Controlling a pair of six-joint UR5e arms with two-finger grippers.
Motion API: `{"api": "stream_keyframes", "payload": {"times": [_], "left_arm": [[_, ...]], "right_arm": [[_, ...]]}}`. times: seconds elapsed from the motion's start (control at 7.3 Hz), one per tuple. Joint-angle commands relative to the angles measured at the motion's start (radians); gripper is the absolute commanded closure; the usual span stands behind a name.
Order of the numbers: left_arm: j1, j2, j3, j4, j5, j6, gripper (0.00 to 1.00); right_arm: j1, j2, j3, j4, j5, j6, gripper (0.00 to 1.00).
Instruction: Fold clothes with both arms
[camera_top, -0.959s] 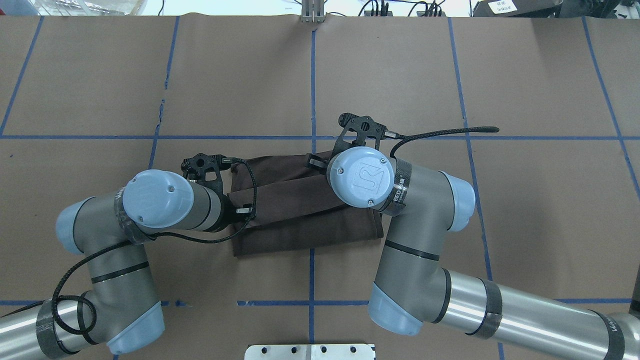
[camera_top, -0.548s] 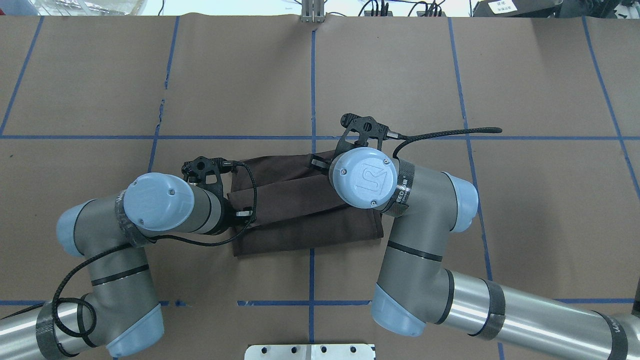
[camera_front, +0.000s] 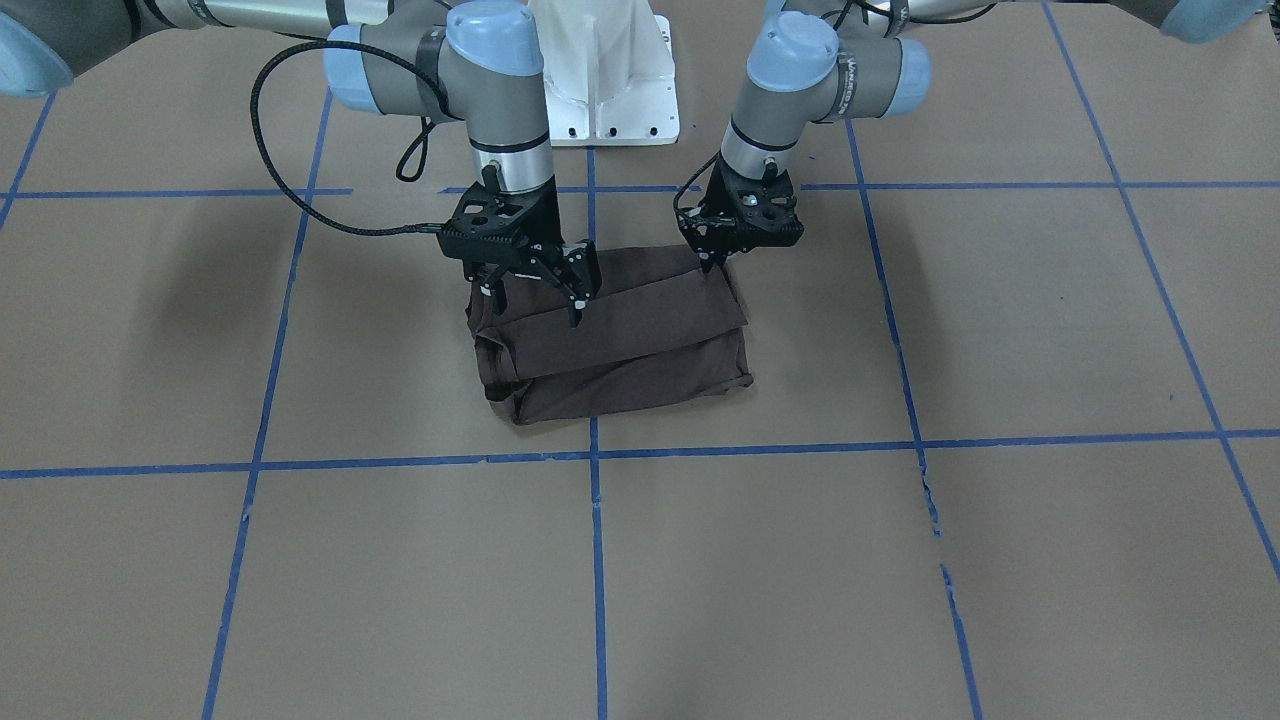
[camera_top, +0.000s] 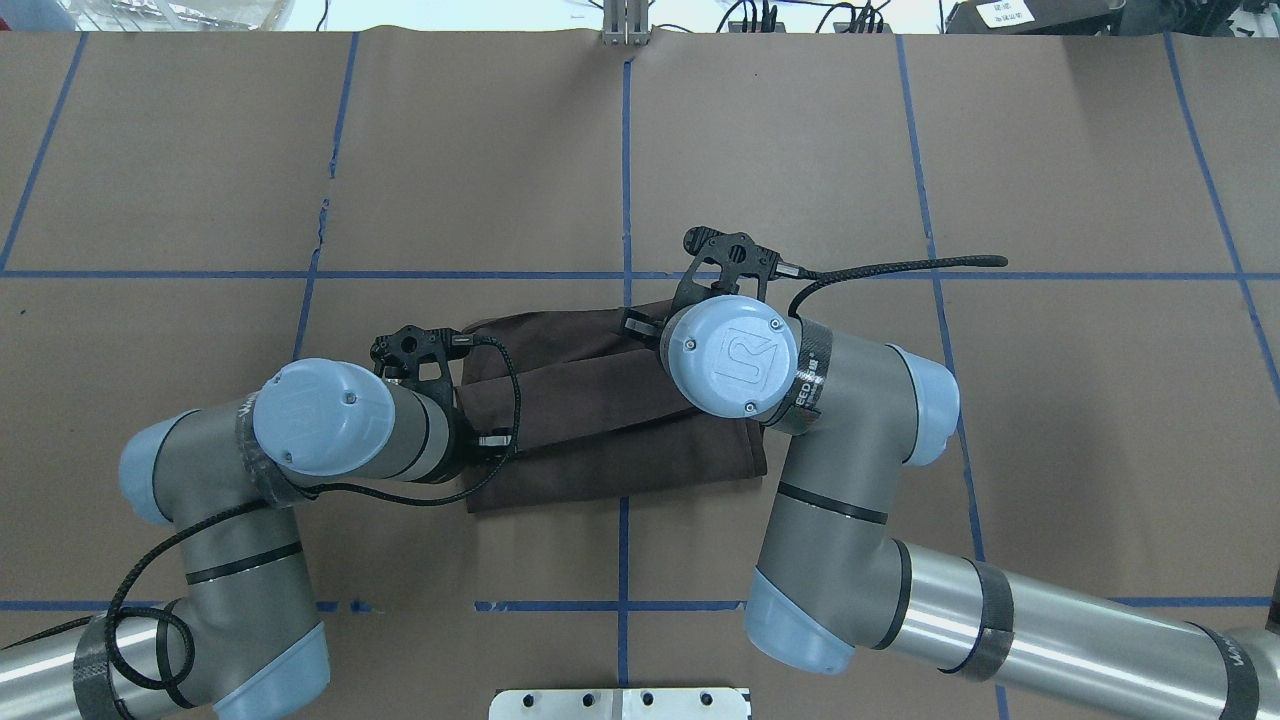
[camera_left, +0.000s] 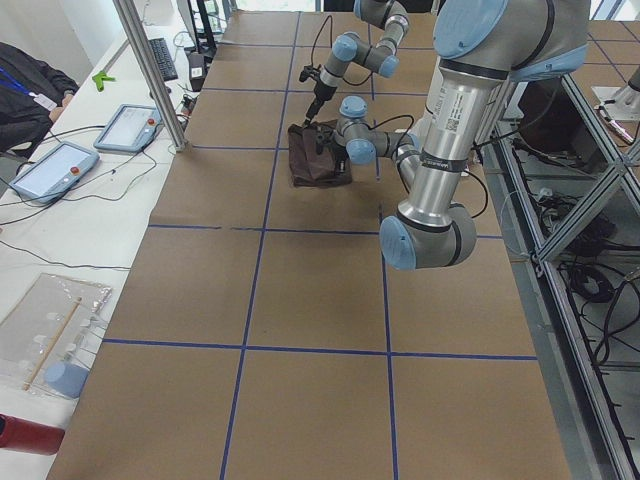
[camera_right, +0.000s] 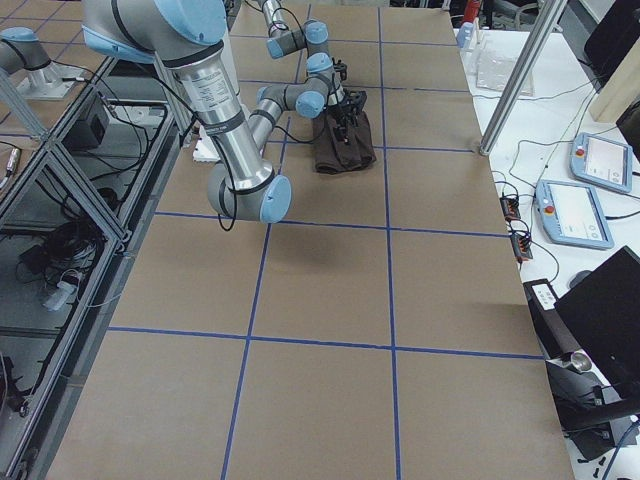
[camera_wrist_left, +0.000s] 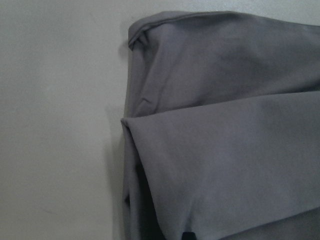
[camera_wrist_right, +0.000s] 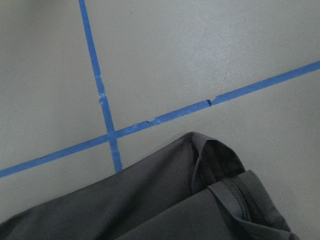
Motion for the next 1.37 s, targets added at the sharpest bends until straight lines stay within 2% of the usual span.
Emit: {"api": "stream_keyframes", "payload": {"times": [0.0, 0.27, 0.41, 0.55, 0.82, 0.96, 1.1, 1.23], "left_arm": [[-0.001, 0.005, -0.036, 0.008, 0.000, 0.012, 1.00], [-0.063, -0.021, -0.064, 0.123, -0.002, 0.086, 1.00], [-0.124, -0.024, -0.047, 0.128, -0.002, 0.139, 1.00], [-0.184, -0.041, -0.006, 0.125, -0.003, 0.160, 1.00], [-0.218, -0.131, 0.151, 0.114, -0.002, 0.167, 1.00], [-0.224, -0.139, 0.175, 0.113, 0.000, 0.168, 0.88], [-0.226, -0.139, 0.175, 0.117, -0.002, 0.205, 0.01], [-0.250, -0.139, 0.166, 0.116, -0.003, 0.304, 0.00]], "right_arm": [[0.000, 0.000, 0.000, 0.000, 0.001, 0.000, 0.00], [0.000, 0.000, -0.003, 0.000, 0.003, 0.000, 0.00], [0.000, -0.003, -0.003, 0.000, 0.004, 0.000, 0.00], [0.000, -0.005, -0.003, 0.000, 0.004, -0.002, 0.00], [0.000, -0.005, -0.003, 0.002, 0.004, -0.002, 0.00], [-0.002, -0.003, -0.003, 0.002, 0.003, -0.002, 0.00], [-0.005, 0.004, -0.004, 0.000, 0.003, -0.002, 0.00], [-0.012, 0.012, -0.008, -0.002, 0.001, -0.003, 0.00]]}}
